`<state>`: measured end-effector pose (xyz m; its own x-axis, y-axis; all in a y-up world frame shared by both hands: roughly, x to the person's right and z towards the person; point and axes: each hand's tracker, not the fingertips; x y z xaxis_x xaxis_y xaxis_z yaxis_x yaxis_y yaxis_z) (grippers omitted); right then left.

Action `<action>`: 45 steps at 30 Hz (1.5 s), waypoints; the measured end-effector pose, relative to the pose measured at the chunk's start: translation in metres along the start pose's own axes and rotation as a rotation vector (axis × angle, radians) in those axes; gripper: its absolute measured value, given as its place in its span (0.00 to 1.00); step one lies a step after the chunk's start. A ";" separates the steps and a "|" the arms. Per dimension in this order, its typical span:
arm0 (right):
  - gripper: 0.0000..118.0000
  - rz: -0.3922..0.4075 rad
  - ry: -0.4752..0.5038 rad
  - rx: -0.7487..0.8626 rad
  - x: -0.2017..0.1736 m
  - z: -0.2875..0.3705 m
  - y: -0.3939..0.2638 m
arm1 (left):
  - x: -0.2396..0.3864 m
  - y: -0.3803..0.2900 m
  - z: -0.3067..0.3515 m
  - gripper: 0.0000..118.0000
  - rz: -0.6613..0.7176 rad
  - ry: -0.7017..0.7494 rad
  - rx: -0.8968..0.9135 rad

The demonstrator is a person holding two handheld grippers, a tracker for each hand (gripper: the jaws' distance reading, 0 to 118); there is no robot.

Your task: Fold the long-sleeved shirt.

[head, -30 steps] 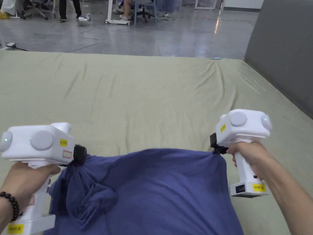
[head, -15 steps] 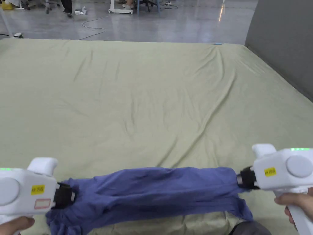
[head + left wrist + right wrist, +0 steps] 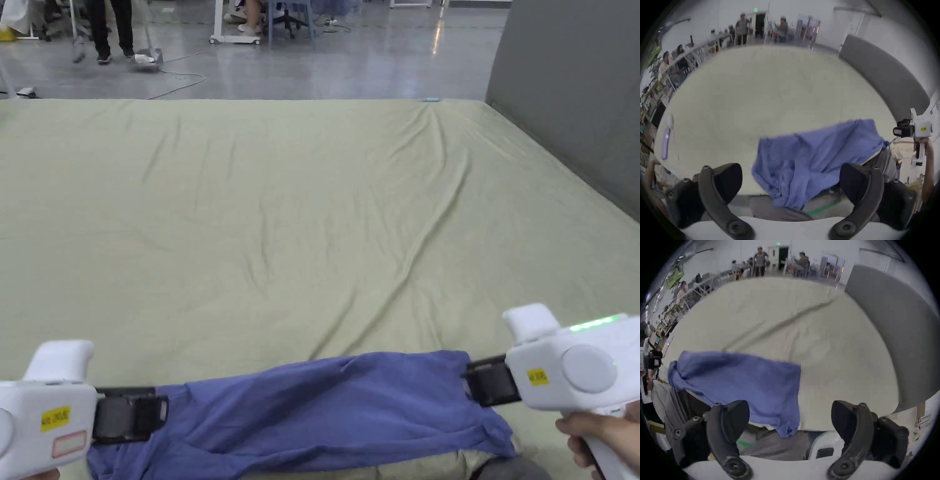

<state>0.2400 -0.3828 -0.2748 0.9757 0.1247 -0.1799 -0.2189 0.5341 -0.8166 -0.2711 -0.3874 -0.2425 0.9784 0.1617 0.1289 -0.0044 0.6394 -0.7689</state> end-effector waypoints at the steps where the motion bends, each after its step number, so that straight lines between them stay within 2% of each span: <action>1: 0.88 -0.003 -0.007 0.049 -0.005 0.013 0.008 | 0.005 0.002 0.012 1.00 -0.011 0.009 0.010; 3: 0.88 -0.032 -0.012 0.134 -0.019 0.028 0.023 | 0.016 0.012 0.024 1.00 -0.033 0.081 0.065; 4: 0.83 -0.043 -0.005 0.143 -0.027 0.031 0.029 | 0.025 0.017 0.026 0.99 -0.050 0.085 0.093; 5: 0.59 -0.054 0.005 0.137 -0.034 0.031 0.034 | 0.032 0.021 0.027 0.90 -0.065 0.081 0.115; 6: 0.06 -0.068 0.012 0.137 -0.041 0.029 0.039 | 0.036 0.020 0.026 0.60 -0.088 0.069 0.141; 7: 0.00 -0.084 0.000 0.128 -0.049 0.021 0.044 | 0.038 0.021 0.021 0.00 -0.087 0.065 0.132; 8: 0.00 -0.109 -0.001 0.159 -0.053 0.019 0.044 | 0.038 0.021 0.011 0.00 -0.075 0.072 0.111; 9: 0.00 -0.091 -0.017 0.144 -0.058 0.018 0.046 | 0.034 0.022 0.006 0.00 -0.034 0.083 0.090; 11: 0.00 -0.091 0.022 0.133 -0.063 0.015 0.047 | 0.029 0.021 0.005 0.00 -0.034 0.042 0.075; 15: 0.00 -0.113 0.057 0.149 -0.063 0.026 0.041 | -0.006 0.013 0.004 0.00 0.165 -0.138 0.076; 16: 0.00 -0.122 0.062 0.147 -0.067 0.020 0.039 | -0.021 0.009 0.001 0.11 0.238 -0.201 0.058; 17: 0.00 -0.130 0.071 0.147 -0.066 0.023 0.037 | -0.032 0.004 -0.003 0.31 0.314 -0.230 0.037; 19: 0.00 -0.143 0.108 0.142 -0.066 0.024 0.034 | -0.058 -0.013 -0.011 0.90 0.433 -0.257 0.027; 20: 0.00 -0.152 0.120 0.140 -0.067 0.021 0.033 | -0.067 -0.021 -0.015 0.90 0.450 -0.265 0.030; 22: 0.00 -0.151 0.128 0.135 -0.067 0.026 0.033 | -0.083 -0.036 -0.025 1.00 0.456 -0.305 -0.003; 27: 0.00 -0.160 0.128 0.136 -0.073 0.028 0.033 | -0.108 -0.069 -0.058 1.00 0.617 -0.408 -0.107; 32: 0.00 -0.174 0.159 0.131 -0.077 0.026 0.030 | -0.098 -0.089 -0.099 1.00 0.760 -0.494 -0.184; 33: 0.00 -0.175 0.162 0.128 -0.077 0.027 0.030 | -0.098 -0.089 -0.098 1.00 0.744 -0.505 -0.086; 37: 0.00 -0.187 0.148 0.121 -0.076 0.027 0.026 | -0.078 -0.084 -0.124 1.00 0.742 -0.619 -0.121; 43: 0.00 -0.237 0.139 0.117 -0.066 0.027 0.015 | -0.074 -0.078 -0.149 0.99 0.711 -0.653 -0.106; 44: 0.00 -0.248 0.135 0.115 -0.064 0.027 0.013 | -0.074 -0.078 -0.145 0.82 0.709 -0.644 -0.104; 45: 0.00 -0.255 0.132 0.112 -0.063 0.026 0.012 | -0.072 -0.075 -0.138 0.32 0.654 -0.582 -0.104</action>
<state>0.1755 -0.3629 -0.2590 0.9900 -0.1309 -0.0525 0.0411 0.6239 -0.7804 -0.3131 -0.5509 -0.2812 0.5254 0.8470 -0.0803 -0.4807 0.2176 -0.8495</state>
